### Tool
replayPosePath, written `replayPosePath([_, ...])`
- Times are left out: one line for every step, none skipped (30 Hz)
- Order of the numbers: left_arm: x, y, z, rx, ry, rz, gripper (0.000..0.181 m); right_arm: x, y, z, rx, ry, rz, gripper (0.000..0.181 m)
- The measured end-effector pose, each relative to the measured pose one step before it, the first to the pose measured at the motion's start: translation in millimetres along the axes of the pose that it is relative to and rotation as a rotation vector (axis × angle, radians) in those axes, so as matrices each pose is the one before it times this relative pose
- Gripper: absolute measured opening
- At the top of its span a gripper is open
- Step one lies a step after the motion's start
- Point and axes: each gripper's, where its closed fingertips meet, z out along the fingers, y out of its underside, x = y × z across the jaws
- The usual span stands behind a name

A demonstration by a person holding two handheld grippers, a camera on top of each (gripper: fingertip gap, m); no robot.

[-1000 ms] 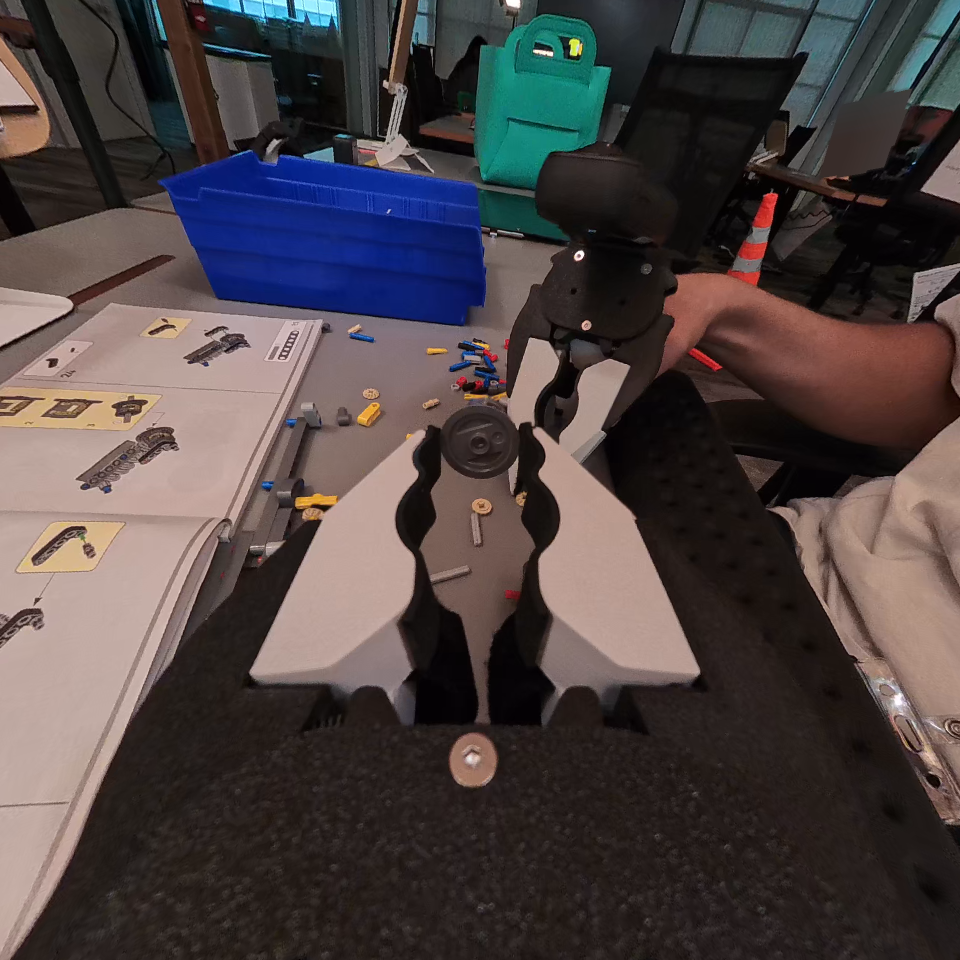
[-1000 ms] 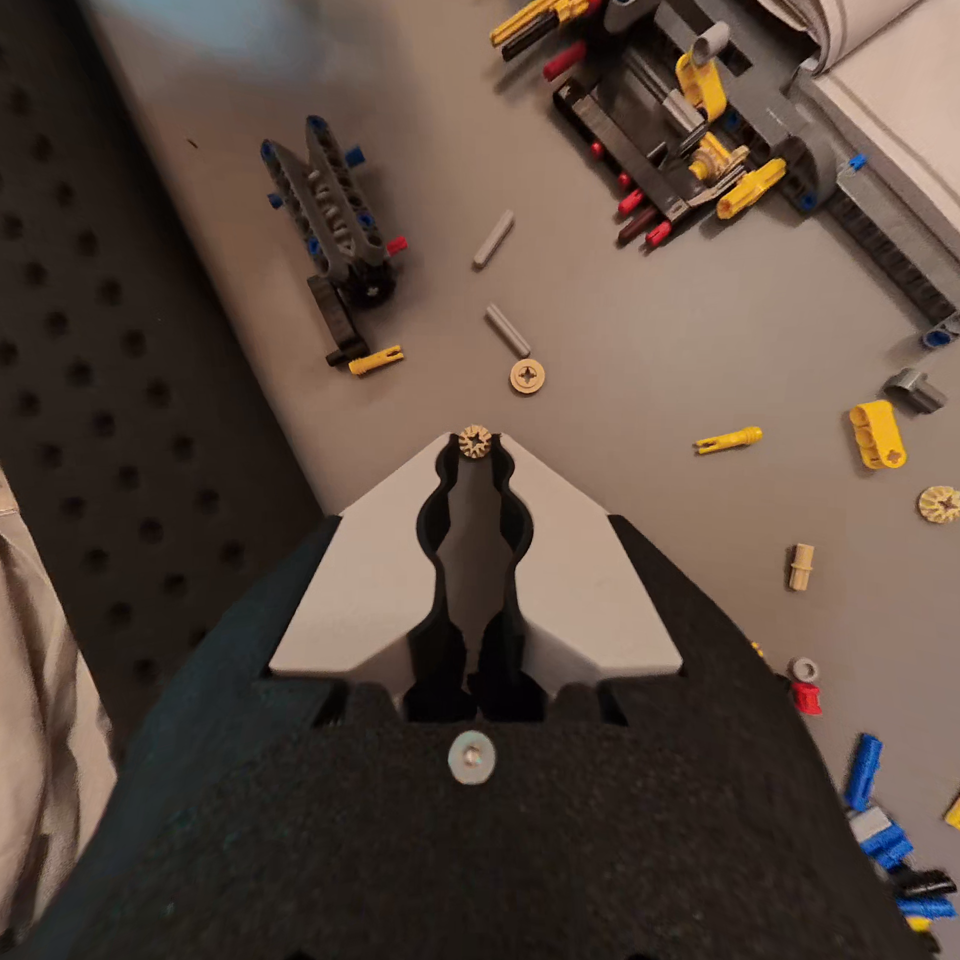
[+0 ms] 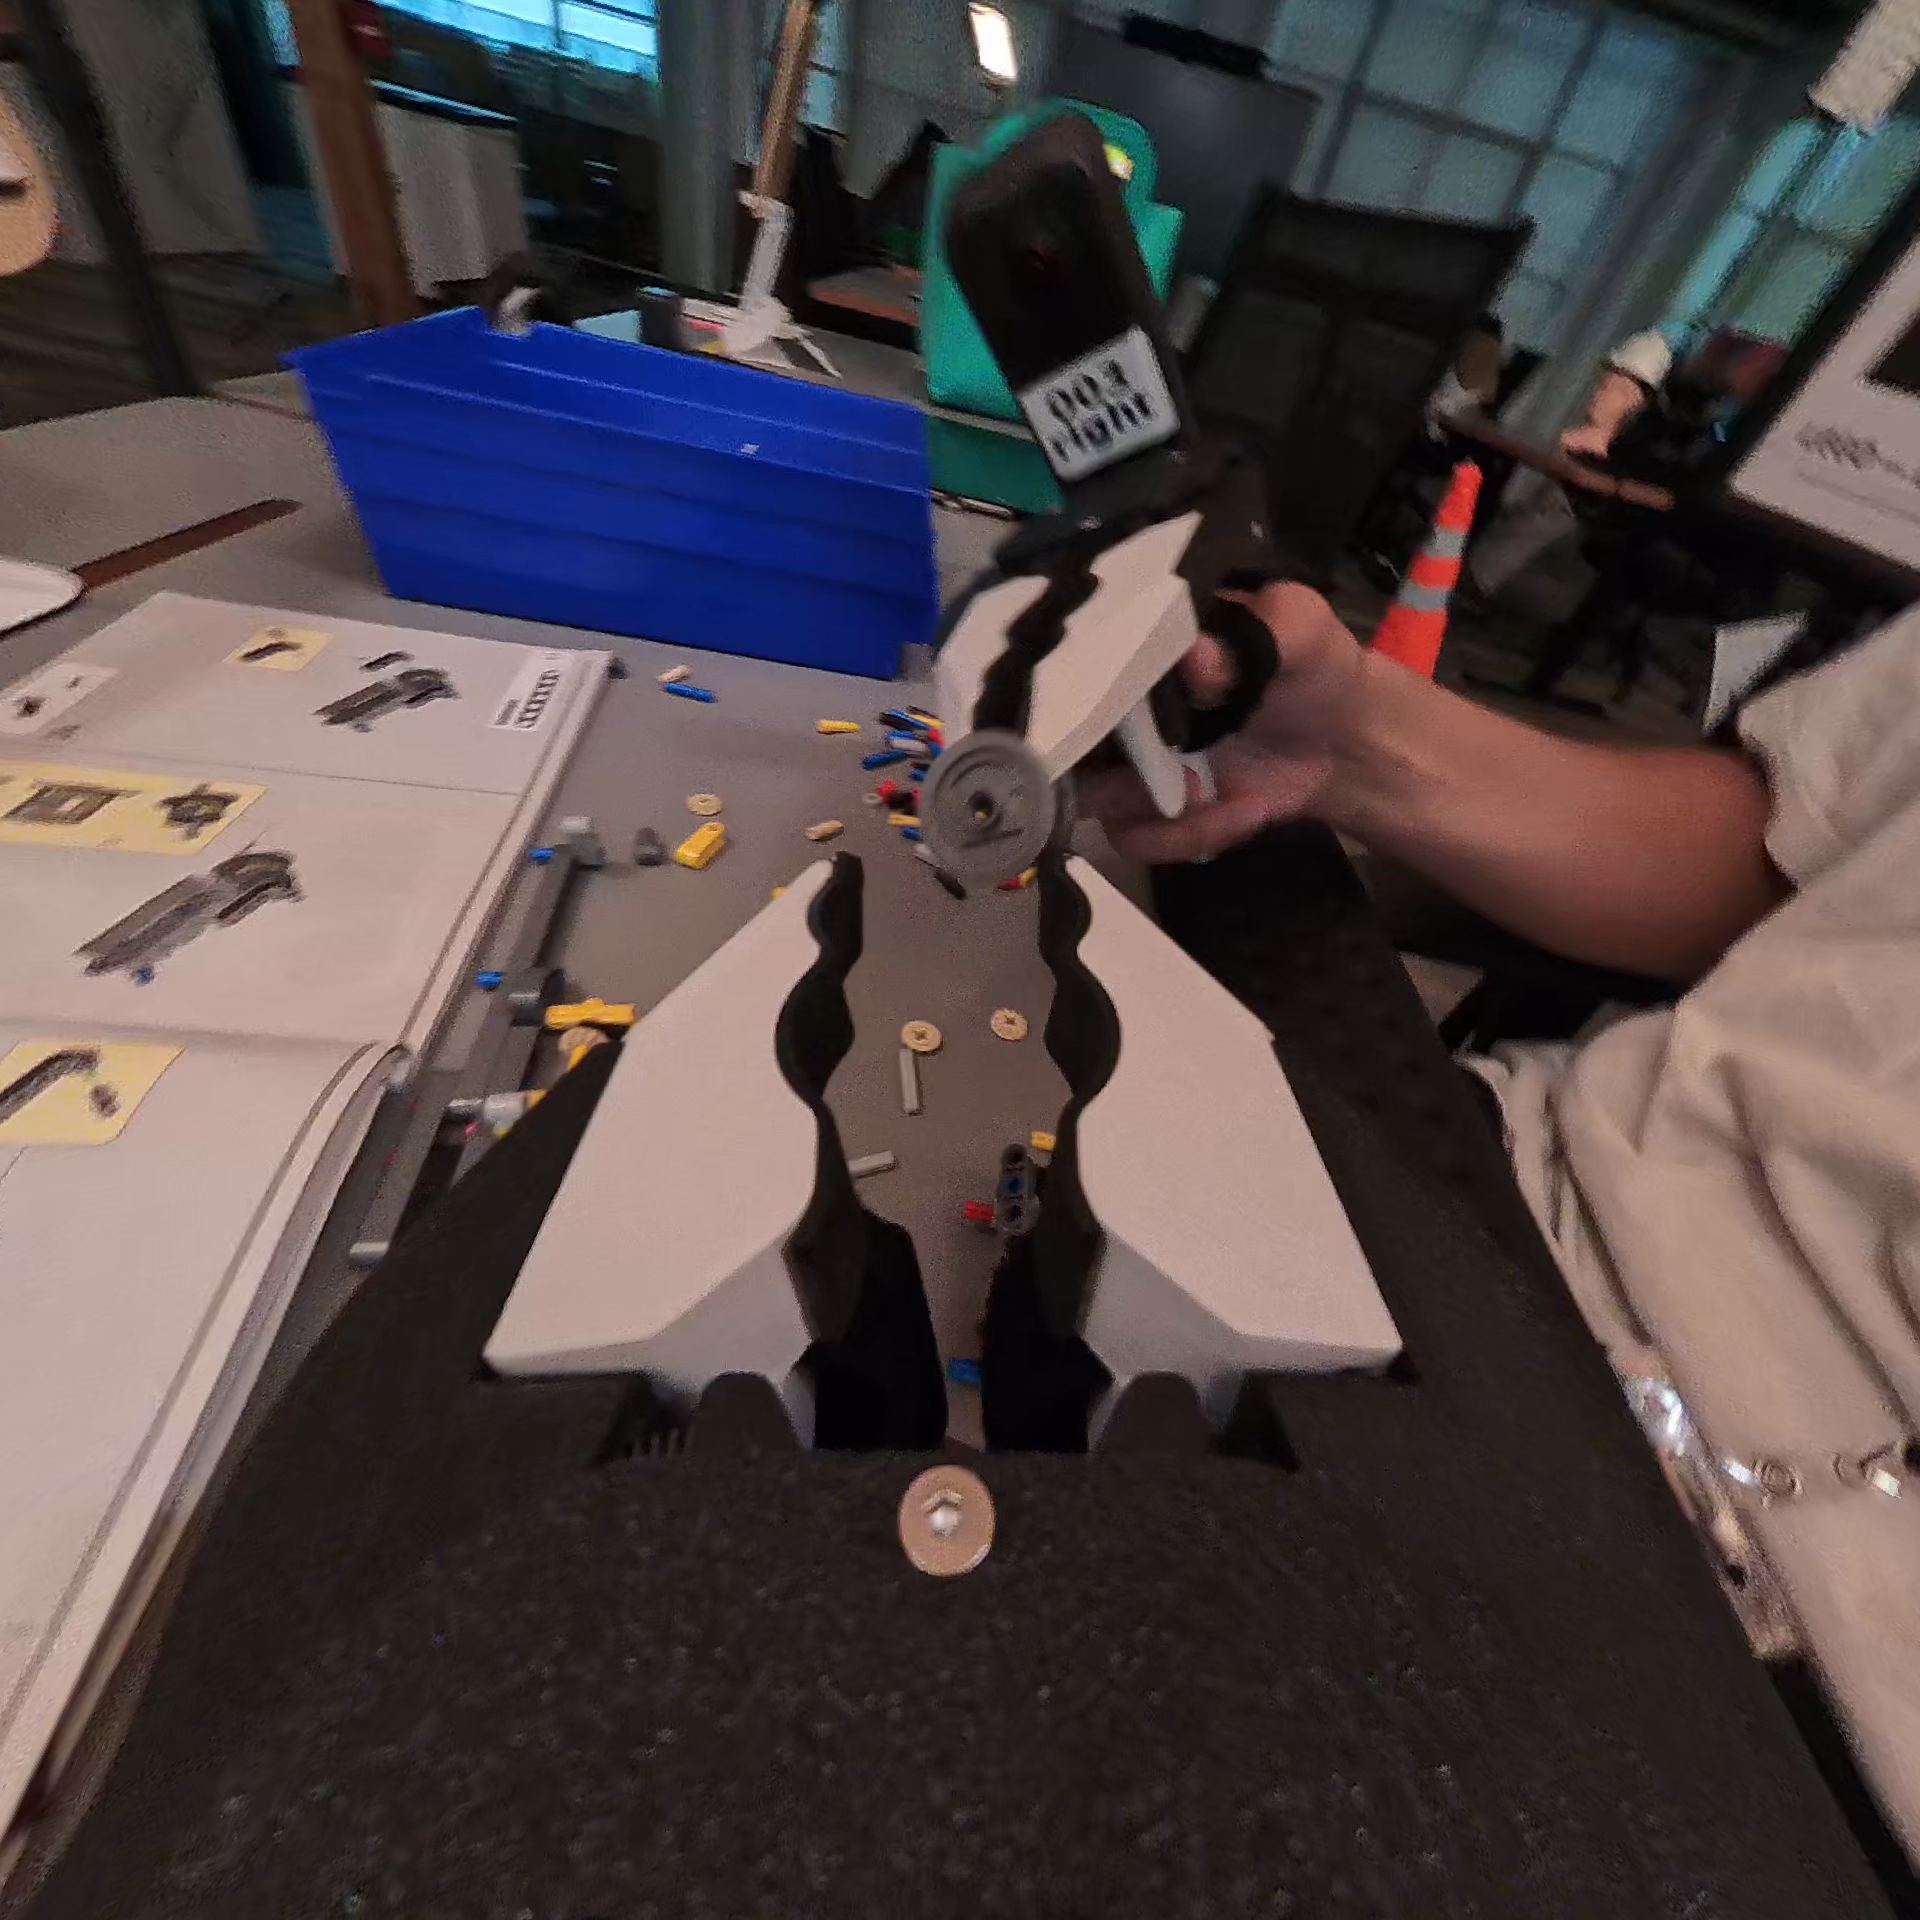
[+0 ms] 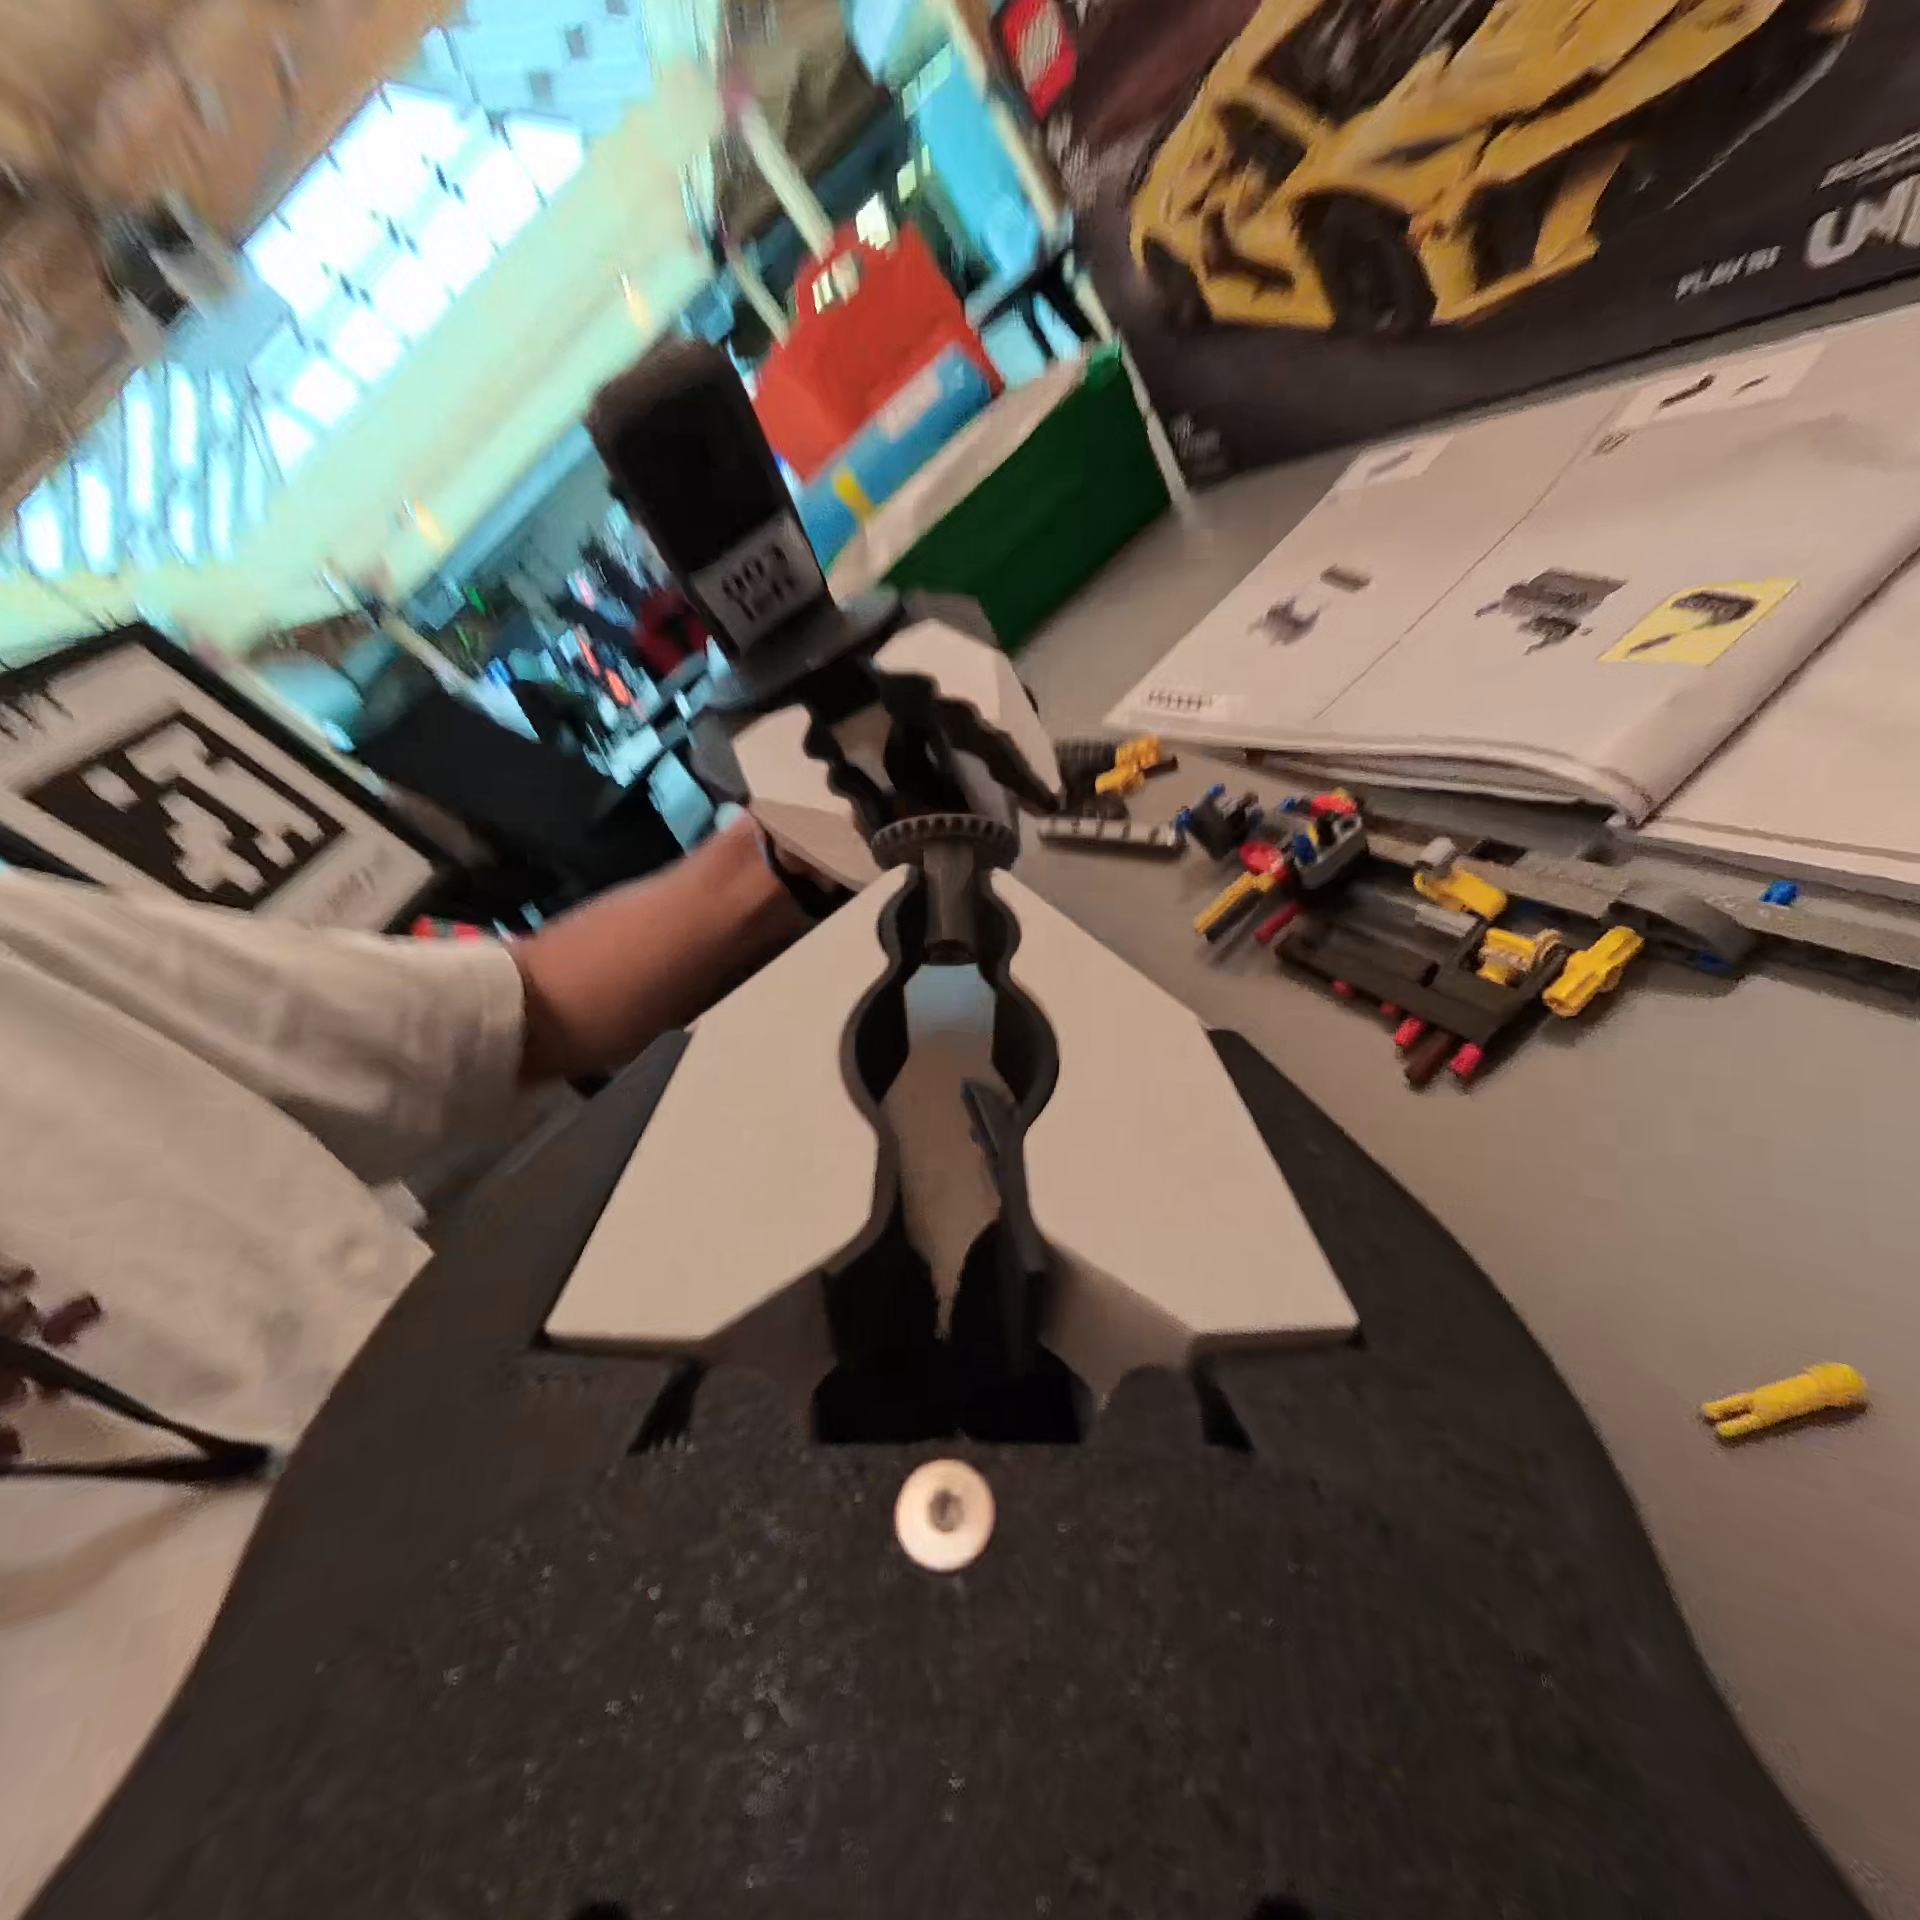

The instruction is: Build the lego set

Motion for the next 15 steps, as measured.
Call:
replayPosePath([-4.59,-4.01,-2.19,0.0246,-0.0015,-0.0539,0.034,-1.42,-10.49,-2.69,0.0733,-0.0230,0.0374,0.008])
replayPosePath([-2.44,-3.84,-0.92,0.0283,0.0053,-0.0501,0.033,-3.19,-9.10,-1.20,0.0617,-0.0227,0.0201,0.008])
replayPosePath([-1.80,-2.64,0.50,0.0257,0.0029,-0.0458,0.032,0.35,-4.34,0.87,0.0243,0.0092,-0.0004,0.008])
replayPosePath([2.39,-2.04,1.43,0.0254,0.0250,-0.0421,0.032,1.75,-2.65,2.02,0.0111,0.0274,-0.0221,0.008])
replayPosePath([4.78,-2.51,1.88,0.0278,0.0384,-0.0433,0.032,-1.30,-1.98,2.94,0.0032,0.0116,-0.0297,0.008])
replayPosePath([3.86,-3.48,1.95,0.0333,0.0305,-0.0424,0.031,-1.25,-2.14,3.23,0.0018,0.0104,-0.0231,0.008])
replayPosePath([3.10,-4.45,1.55,0.0413,0.0257,-0.0368,0.032,-0.65,-2.20,3.09,0.0005,0.0103,-0.0136,0.008])
replayPosePath([2.58,-5.53,0.75,0.0472,0.0220,-0.0337,0.030,-1.98,-2.14,3.24,-0.0014,-0.0055,-0.0001,0.008])
replayPosePath([2.75,-7.02,-0.14,0.0528,0.0222,-0.0311,0.028,0.03,-2.17,2.78,-0.0035,0.0009,0.0077,0.008])
replayPosePath([1.61,-6.34,-0.56,0.0445,0.0144,-0.0253,0.025,0.93,-3.07,2.14,0.0062,0.0049,0.0021,0.008])
replayPosePath([-1.06,-4.90,-0.94,0.0320,-0.0029,-0.0169,0.022,-1.27,-3.05,2.07,0.0065,-0.0121,0.0031,0.008])
replayPosePath([-1.09,-3.90,-1.18,0.0257,-0.0052,-0.0079,0.015,-1.32,-2.23,2.06,0.0014,-0.0148,0.0067,0.008])
replayPosePath([-0.66,-1.38,-0.67,0.0093,-0.0037,0.0023,0.013,0.15,-1.97,1.98,0.0033,-0.0051,0.0092,0.008])
replayPosePath([-0.05,0.08,-0.59,-0.0001,-0.0011,0.0063,0.010,-0.45,-1.70,1.84,0.0017,-0.0085,0.0053,0.008])
replayPosePath([0.55,-1.07,-0.75,0.0059,0.0023,0.0029,0.008,-0.81,-1.13,1.99,-0.0011,-0.0095,0.0055,0.008])
